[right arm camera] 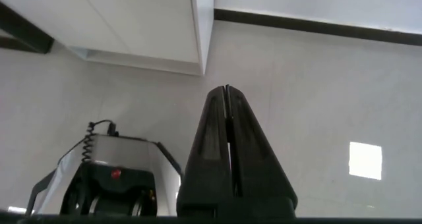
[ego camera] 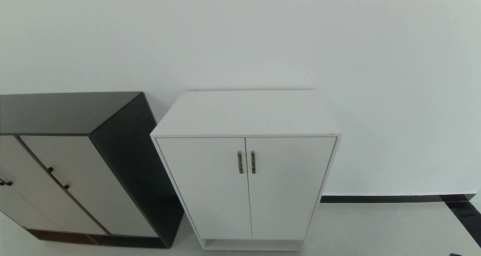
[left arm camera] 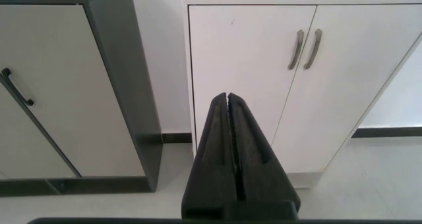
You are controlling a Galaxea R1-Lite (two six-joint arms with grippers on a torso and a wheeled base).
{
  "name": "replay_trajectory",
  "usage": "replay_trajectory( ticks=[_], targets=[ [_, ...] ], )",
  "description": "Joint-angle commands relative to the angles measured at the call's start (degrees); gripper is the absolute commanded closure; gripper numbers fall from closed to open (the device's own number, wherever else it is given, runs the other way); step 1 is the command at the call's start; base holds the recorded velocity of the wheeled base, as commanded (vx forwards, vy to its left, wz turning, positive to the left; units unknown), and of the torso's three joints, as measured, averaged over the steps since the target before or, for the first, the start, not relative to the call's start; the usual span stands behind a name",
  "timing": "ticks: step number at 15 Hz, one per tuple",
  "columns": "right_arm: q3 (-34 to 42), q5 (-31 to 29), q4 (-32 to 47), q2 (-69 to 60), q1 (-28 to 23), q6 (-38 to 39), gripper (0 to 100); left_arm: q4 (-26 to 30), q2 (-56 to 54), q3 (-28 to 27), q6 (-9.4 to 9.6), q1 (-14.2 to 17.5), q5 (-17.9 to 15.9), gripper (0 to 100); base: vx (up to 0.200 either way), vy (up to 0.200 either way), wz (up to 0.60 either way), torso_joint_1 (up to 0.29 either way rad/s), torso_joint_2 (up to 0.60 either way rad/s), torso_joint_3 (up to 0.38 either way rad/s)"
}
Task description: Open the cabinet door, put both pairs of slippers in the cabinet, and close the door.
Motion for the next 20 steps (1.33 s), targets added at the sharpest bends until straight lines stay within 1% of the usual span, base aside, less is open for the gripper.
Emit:
replay_trajectory(
  ticks=[1,2,4,6,9,11,13,20],
  targets=[
    [0.3,2.1,17.2,-25.5,-0.5,-0.6,100,0.0,0.0,0.0,-0.01,0.0,0.0,100,0.0,0.0,0.0,0.0,0.0,0.0],
    [0.3,2.1,18.9,-28.0,0.1,0.4,100,0.0,0.0,0.0,0.08,0.0,0.0,100,0.0,0.0,0.0,0.0,0.0,0.0],
    [0.3,2.0,18.6,-30.0,0.2,0.9,100,0.0,0.0,0.0,-0.01,0.0,-0.1,100,0.0,0.0,0.0,0.0,0.0,0.0],
    [0.2,0.3,18.5,-33.7,-2.3,0.0,100,0.0,0.0,0.0,-0.01,0.0,0.0,100,0.0,0.0,0.0,0.0,0.0,0.0],
    [0.3,0.3,18.5,-41.1,-4.0,0.4,100,0.0,0.0,0.0,-0.01,0.0,0.0,100,0.0,0.0,0.0,0.0,0.0,0.0],
    [0.3,0.1,18.5,-41.9,-5.5,0.1,100,0.0,0.0,0.0,-0.01,0.0,0.0,100,0.0,0.0,0.0,0.0,0.0,0.0],
    [0.2,0.1,18.6,-46.4,-7.8,0.0,100,0.0,0.0,0.0,-0.01,0.0,0.0,100,0.0,0.0,0.0,0.0,0.0,0.0],
    [0.2,0.0,18.6,-46.4,-7.8,0.7,100,0.0,0.0,0.0,-0.01,0.0,0.0,100,0.0,0.0,0.0,0.0,0.0,0.0]
  ],
)
